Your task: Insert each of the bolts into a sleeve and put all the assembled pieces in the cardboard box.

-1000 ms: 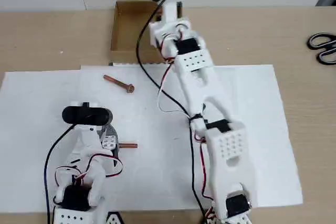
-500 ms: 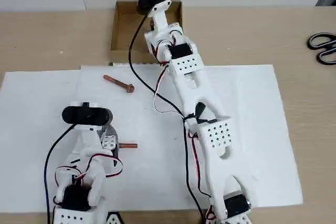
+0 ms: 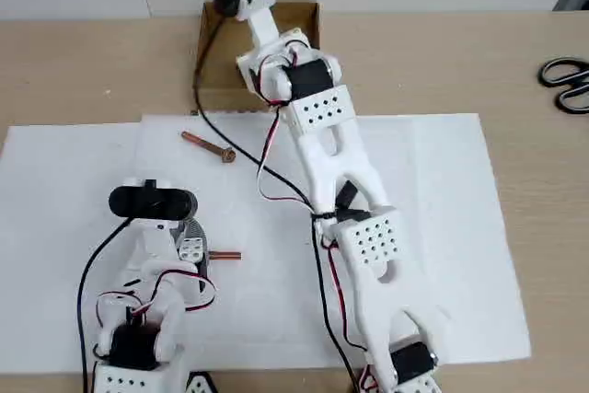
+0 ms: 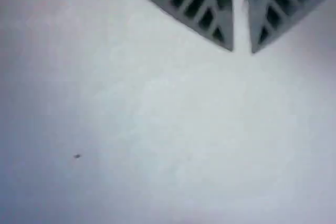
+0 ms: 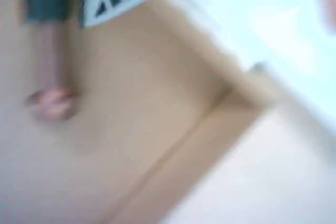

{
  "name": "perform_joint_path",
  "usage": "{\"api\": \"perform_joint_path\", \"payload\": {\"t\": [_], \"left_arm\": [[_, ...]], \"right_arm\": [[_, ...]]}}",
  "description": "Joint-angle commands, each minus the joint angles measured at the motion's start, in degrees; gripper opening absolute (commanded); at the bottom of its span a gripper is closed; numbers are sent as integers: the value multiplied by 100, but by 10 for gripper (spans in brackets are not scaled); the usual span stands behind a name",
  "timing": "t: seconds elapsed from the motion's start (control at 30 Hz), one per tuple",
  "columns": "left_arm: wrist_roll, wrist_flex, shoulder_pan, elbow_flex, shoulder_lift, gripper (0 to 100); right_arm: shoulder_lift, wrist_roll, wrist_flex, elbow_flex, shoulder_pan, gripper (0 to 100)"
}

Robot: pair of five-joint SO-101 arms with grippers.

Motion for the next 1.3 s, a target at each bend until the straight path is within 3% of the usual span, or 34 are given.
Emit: {"api": "perform_joint_path", "payload": {"t": [0.0,0.2,0.43,0.87,1.27], "left_arm": [[-9,-114,-18,-22,-35,6],[0,-114,-18,-22,-35,6],[0,-114,-18,-22,-35,6],[114,-114,-35,-22,-35,6],[202,-114,-211,-13,-35,6]], "right_arm": [[-127,44,1182,-1046,-75,50],[-163,-62,2475,-1336,-101,5],[-585,-1301,2721,-1143,-224,5],[-3600,-2655,2668,3710,-242,5],[-4066,-3130,2668,5196,198,5]]}}
